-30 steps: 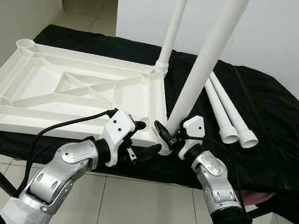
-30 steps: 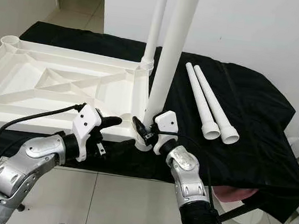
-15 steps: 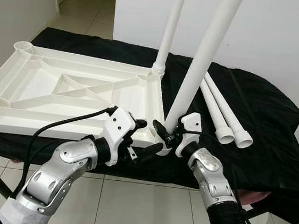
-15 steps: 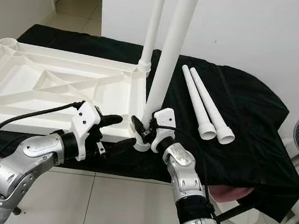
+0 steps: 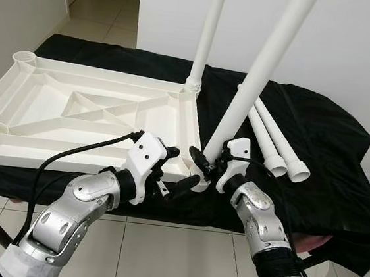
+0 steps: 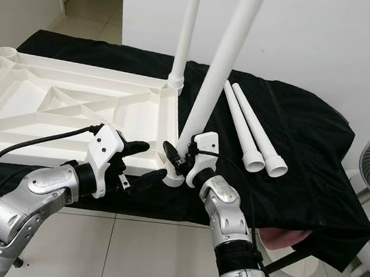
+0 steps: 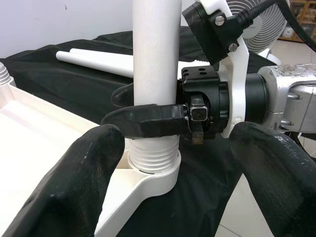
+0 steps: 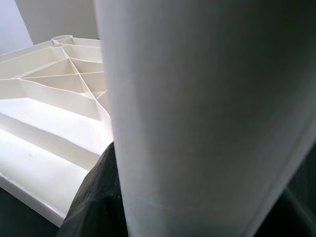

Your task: Building children table

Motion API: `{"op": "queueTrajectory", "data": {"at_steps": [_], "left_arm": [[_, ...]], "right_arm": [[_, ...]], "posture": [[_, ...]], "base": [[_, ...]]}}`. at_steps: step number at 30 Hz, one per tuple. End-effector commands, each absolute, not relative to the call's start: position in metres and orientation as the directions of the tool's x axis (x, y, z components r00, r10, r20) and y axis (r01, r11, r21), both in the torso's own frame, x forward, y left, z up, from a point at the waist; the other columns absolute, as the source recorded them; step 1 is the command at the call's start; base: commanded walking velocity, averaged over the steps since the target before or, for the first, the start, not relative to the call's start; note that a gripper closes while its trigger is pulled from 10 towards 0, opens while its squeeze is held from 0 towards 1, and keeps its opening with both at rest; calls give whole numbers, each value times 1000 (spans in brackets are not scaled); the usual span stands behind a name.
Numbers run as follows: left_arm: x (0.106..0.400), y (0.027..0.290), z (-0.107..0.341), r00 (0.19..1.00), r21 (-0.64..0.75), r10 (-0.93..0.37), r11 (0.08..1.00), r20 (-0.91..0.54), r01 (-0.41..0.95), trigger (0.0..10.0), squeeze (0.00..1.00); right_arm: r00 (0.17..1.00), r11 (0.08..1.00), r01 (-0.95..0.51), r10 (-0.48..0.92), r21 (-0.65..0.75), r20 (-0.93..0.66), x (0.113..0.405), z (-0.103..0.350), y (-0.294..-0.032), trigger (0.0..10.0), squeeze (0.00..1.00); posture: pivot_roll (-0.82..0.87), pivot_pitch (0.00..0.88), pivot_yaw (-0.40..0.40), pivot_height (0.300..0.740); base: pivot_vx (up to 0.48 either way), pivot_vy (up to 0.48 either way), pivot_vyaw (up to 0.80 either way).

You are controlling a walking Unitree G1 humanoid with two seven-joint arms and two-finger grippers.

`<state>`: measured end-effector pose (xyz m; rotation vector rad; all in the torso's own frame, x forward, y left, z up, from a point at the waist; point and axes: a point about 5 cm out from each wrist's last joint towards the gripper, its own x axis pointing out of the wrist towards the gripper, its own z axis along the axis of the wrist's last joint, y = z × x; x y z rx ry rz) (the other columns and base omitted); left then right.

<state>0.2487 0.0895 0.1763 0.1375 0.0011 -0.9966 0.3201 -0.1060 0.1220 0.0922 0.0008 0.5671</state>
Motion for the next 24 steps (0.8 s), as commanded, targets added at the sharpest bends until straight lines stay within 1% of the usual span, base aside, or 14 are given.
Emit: {"op": "queueTrajectory", "data": {"at_steps": [1,7,17,24], "left_arm": [[248,90,180,569,128,-821,559,-55,819,10000,0],[248,90,180,570,127,-820,561,-55,818,10000,0],[249,91,181,576,125,-815,567,-57,814,10000,0],[249,92,181,584,125,-810,575,-55,809,10000,0]], "right_arm": [[863,861,-486,500,148,-76,315,98,-112,10000,0],[856,860,-498,508,113,-91,311,96,-110,10000,0],[865,870,-489,493,61,-90,320,104,-110,10000,0],[907,909,-413,416,47,-71,326,107,-115,10000,0]], "posture": [[23,0,-97,740],[20,0,-94,740],[20,1,-95,740],[23,7,-98,740]], "base": [[0,0,0],[0,0,0],[0,0,0],[0,0,0]]}}
